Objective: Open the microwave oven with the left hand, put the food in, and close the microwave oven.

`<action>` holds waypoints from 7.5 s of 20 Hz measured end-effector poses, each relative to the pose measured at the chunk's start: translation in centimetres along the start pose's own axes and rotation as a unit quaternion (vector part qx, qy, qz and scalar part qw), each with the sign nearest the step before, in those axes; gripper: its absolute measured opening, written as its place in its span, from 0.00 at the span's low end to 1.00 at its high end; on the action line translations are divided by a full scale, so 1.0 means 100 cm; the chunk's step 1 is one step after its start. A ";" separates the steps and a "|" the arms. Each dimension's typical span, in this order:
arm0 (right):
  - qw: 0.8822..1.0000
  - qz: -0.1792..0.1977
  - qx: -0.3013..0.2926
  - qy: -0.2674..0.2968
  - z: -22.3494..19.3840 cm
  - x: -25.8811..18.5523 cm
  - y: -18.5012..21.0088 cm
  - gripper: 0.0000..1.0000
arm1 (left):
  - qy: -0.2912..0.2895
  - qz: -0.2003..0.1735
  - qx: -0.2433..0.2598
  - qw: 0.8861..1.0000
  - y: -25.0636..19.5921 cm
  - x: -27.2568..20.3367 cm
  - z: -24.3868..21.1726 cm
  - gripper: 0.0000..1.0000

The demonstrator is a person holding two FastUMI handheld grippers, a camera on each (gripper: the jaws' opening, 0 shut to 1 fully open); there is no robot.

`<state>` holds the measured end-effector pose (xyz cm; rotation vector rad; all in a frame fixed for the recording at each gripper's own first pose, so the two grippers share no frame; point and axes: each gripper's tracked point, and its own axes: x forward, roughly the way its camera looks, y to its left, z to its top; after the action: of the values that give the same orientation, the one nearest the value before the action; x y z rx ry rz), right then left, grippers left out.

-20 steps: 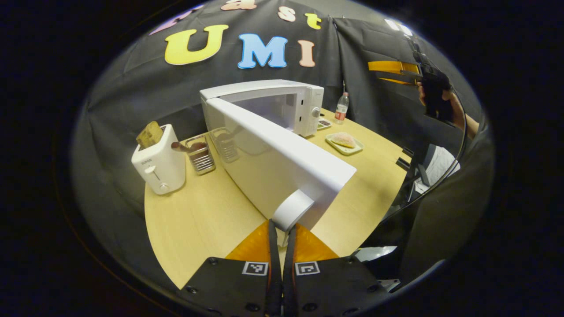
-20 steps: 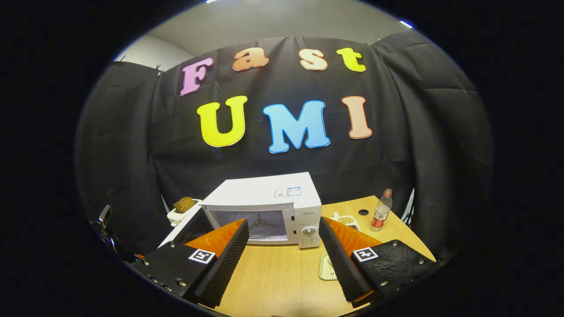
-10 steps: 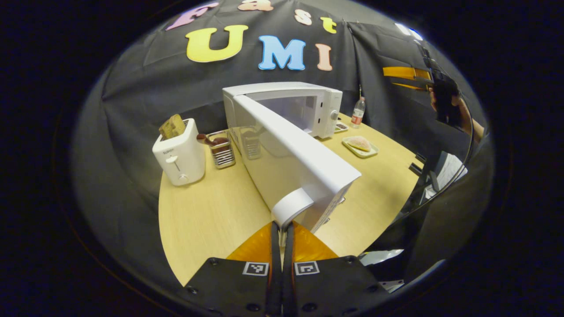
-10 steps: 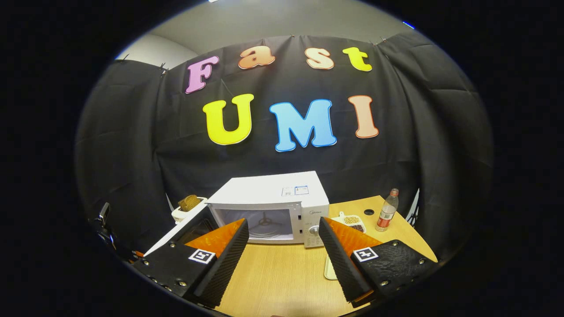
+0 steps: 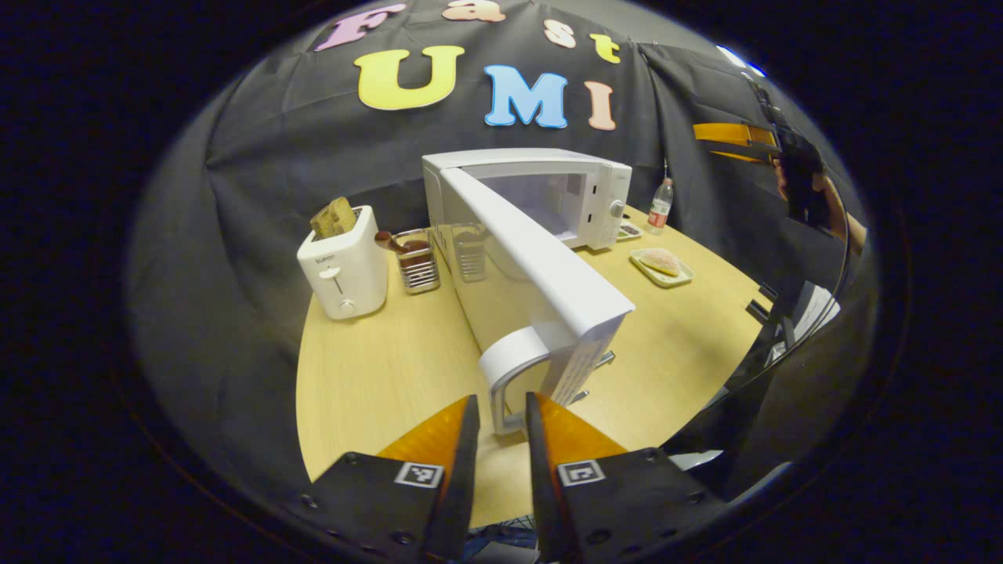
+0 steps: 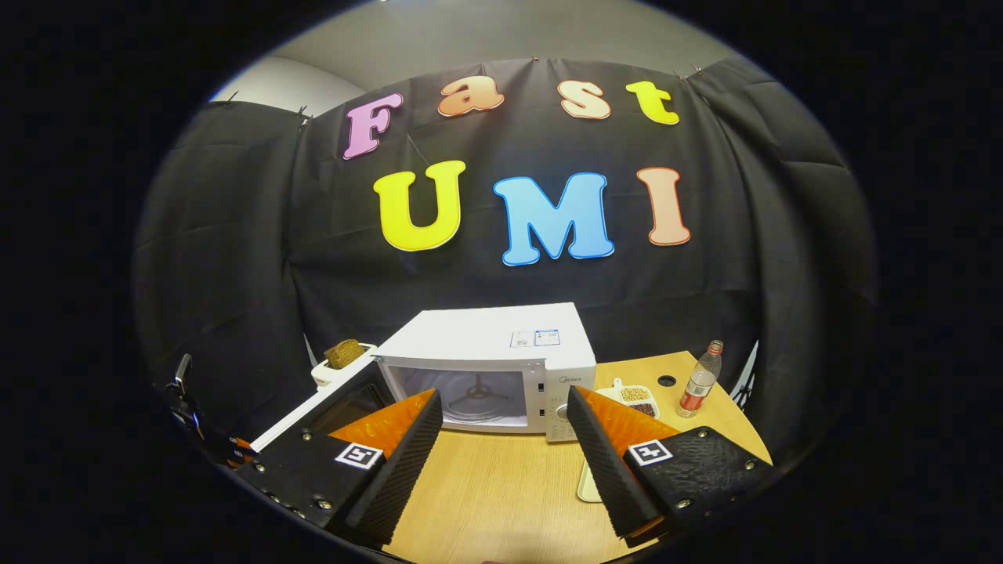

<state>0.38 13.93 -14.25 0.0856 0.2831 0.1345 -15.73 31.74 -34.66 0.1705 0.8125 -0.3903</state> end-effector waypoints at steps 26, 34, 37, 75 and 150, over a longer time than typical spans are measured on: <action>0.955 0.024 -0.082 0.284 -0.218 0.101 -0.206 0.98 | -0.286 0.187 -0.036 0.939 -0.195 -0.077 0.309 0.95; 0.934 0.057 -0.063 0.348 -0.270 0.112 -0.216 0.99 | -0.295 0.190 -0.053 0.935 -0.227 -0.080 0.337 0.94; 0.926 0.058 -0.072 0.366 -0.287 0.113 -0.216 0.99 | -0.281 0.202 -0.049 0.937 -0.224 -0.081 0.329 0.95; 0.842 0.063 -0.536 -0.008 -0.117 0.140 0.009 0.52 | -0.315 0.257 -0.087 0.910 -0.098 -0.189 0.248 0.95; 0.992 -0.065 -0.074 -0.073 0.028 -0.120 -0.058 0.86 | -0.318 0.082 -0.053 0.943 -0.111 -0.075 0.298 0.95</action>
<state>-9.53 6.30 -8.91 -0.0697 0.1317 0.0198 -4.87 14.81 -8.95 0.0050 0.1756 -0.2191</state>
